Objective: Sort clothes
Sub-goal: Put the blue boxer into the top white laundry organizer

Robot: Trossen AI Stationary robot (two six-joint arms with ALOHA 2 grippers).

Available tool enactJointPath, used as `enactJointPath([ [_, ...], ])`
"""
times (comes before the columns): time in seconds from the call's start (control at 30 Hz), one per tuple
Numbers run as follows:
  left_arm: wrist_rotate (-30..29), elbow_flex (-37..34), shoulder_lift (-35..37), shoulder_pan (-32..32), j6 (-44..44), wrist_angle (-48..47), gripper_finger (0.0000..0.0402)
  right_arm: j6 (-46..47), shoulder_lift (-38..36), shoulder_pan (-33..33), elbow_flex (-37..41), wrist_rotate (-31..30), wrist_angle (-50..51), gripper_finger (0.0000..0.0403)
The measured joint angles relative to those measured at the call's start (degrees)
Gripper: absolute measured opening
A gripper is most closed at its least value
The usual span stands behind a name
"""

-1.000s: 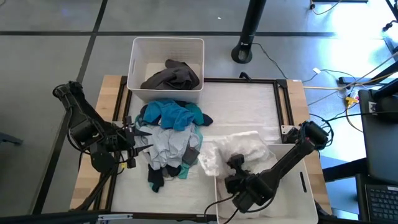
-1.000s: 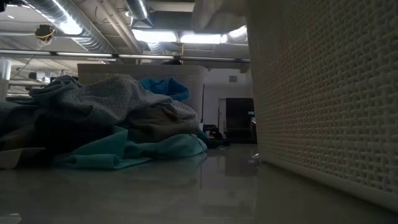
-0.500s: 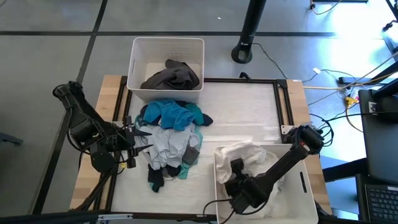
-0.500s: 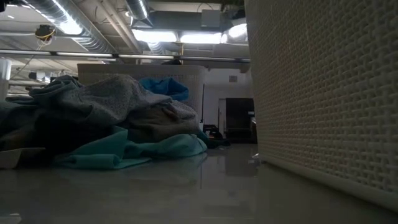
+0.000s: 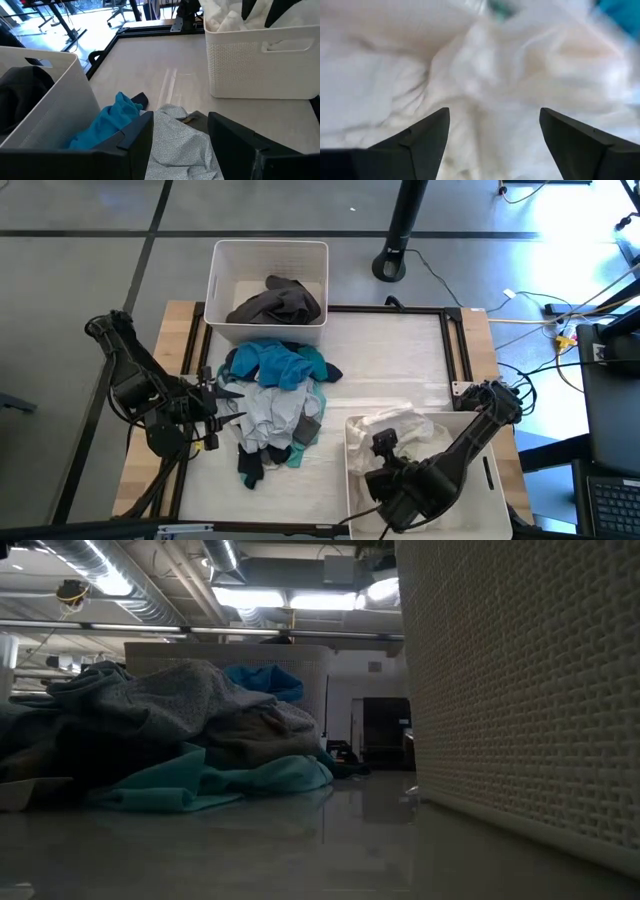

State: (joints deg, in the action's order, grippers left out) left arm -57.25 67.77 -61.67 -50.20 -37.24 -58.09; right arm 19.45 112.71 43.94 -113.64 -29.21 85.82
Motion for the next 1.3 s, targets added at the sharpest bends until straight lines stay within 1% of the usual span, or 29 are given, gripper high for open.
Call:
enactJointPath([
  [0.07,0.0,-0.2,0.0,0.0,-0.4,0.3,0.0179,-0.5,0.0,0.0,-2.2,-2.5,0.0,0.031],
  [0.2,0.0,-2.3,0.0,0.0,-2.2,0.6,0.0179,-5.0,0.0,-1.1,-7.5,-3.1,0.9,0.031],
  [0.37,1.0,-6.5,0.0,0.0,-8.2,0.5,0.0179,-11.7,0.0,-3.6,-13.2,-9.1,0.6,0.031],
  [0.5,2.0,-10.0,0.0,0.0,-14.3,0.7,0.0179,-18.3,-0.1,-6.9,-14.6,-14.8,-2.5,0.031],
  [0.6,2.7,-13.3,0.0,0.0,-18.8,1.9,0.0179,-23.6,-0.1,-10.3,-14.6,-16.9,-7.0,0.031],
  [0.77,3.7,-19.1,0.0,-0.1,-24.4,4.8,0.0179,-33.4,0.0,-17.0,-12.3,-15.4,-18.0,0.031],
  [0.87,2.0,-22.9,0.0,-0.2,-25.7,9.3,0.0179,-39.0,0.0,-21.2,-9.4,-11.3,-26.1,0.031],
  [0.97,0.3,-26.1,0.0,0.7,-23.9,13.7,0.0179,-43.0,0.0,-25.0,-5.7,-6.0,-33.3,0.031],
  [1.07,0.1,-27.5,0.0,2.2,-23.0,15.5,0.0179,-45.8,0.0,-28.1,-0.7,-2.6,-39.7,0.031],
  [1.2,-0.1,-28.2,0.0,5.6,-19.0,18.6,0.0179,-49.3,0.1,-30.9,6.5,-1.2,-47.5,0.031],
  [1.3,-0.1,-28.7,0.0,9.9,-14.0,22.1,0.0179,-52.1,0.1,-32.3,11.4,-0.8,-52.9,0.031],
])
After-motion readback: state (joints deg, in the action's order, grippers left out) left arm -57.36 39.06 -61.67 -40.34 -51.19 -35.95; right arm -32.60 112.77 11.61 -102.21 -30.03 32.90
